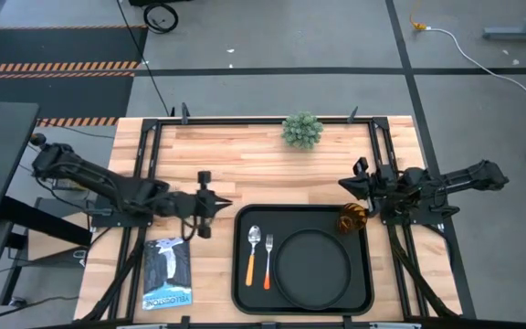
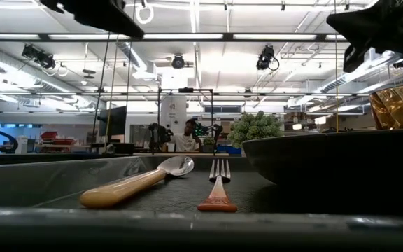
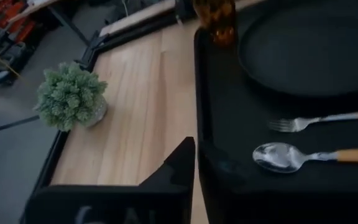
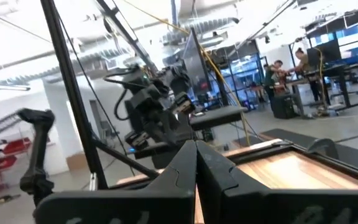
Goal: Pick and place plate/cup/fork/spoon on tray
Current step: Return to Home Position
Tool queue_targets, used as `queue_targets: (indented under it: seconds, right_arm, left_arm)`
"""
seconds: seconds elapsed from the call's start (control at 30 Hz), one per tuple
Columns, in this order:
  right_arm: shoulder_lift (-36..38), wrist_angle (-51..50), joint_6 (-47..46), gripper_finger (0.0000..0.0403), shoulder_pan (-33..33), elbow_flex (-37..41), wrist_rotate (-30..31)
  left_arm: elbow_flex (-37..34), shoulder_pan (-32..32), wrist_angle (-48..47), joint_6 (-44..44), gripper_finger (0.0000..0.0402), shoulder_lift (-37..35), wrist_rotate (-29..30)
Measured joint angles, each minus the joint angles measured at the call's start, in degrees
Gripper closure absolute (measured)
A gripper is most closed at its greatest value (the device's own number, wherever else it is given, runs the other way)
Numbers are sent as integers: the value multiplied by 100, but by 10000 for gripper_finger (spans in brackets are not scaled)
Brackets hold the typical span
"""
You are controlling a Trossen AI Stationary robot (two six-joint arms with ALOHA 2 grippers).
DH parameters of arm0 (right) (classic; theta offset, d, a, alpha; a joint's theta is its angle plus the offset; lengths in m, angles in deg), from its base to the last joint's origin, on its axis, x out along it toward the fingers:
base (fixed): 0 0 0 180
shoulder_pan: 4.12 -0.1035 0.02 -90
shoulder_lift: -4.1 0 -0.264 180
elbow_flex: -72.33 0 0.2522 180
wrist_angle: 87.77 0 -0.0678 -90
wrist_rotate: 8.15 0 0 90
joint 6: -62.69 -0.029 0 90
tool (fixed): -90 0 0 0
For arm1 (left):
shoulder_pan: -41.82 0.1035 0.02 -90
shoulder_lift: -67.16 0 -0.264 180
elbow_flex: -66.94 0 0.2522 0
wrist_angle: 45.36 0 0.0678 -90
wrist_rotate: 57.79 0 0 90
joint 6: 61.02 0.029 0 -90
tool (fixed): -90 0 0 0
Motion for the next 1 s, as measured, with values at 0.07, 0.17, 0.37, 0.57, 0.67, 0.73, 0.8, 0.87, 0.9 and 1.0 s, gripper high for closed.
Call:
queue_targets:
  seconds: [0.07, 0.17, 0.37, 0.57, 0.67, 0.73, 0.8, 0.87, 0.9, 1.0]
  right_arm:
    - [12, 37, -13, 396, 0, -1, -64]
    - [70, 50, -25, 396, 0, -1, -278]
    - [62, -270, 201, 394, 0, -7, -295]
    - [70, -712, -803, 390, 0, -7, -491]
    - [205, -655, -822, 390, 12, -7, -743]
    - [339, -591, -721, 390, 35, -7, -722]
    - [483, -591, -594, 391, 71, -7, -656]
    - [619, -548, -512, 390, 111, -7, -652]
    - [711, -558, -486, 390, 132, -7, -653]
    - [992, -638, -380, 389, 232, -7, -708]
  left_arm:
    - [-256, -4, 186, -87, 381, -333, -79]
    - [-580, -3, 401, -215, 389, -827, -205]
    - [-1419, -7, 1202, -508, 394, -1785, -222]
    - [-2304, -21, 1996, -803, 394, -2816, -452]
    - [-2665, -84, 2442, -804, 394, -3314, -664]
    - [-2942, -115, 2730, -832, 394, -3626, -730]
    - [-3199, -136, 2970, -855, 394, -3919, -800]
    - [-3432, -150, 3146, -943, 394, -4221, -926]
    - [-3531, -149, 3223, -963, 394, -4354, -1019]
    - [-3742, -148, 3304, -1072, 394, -4710, -1102]
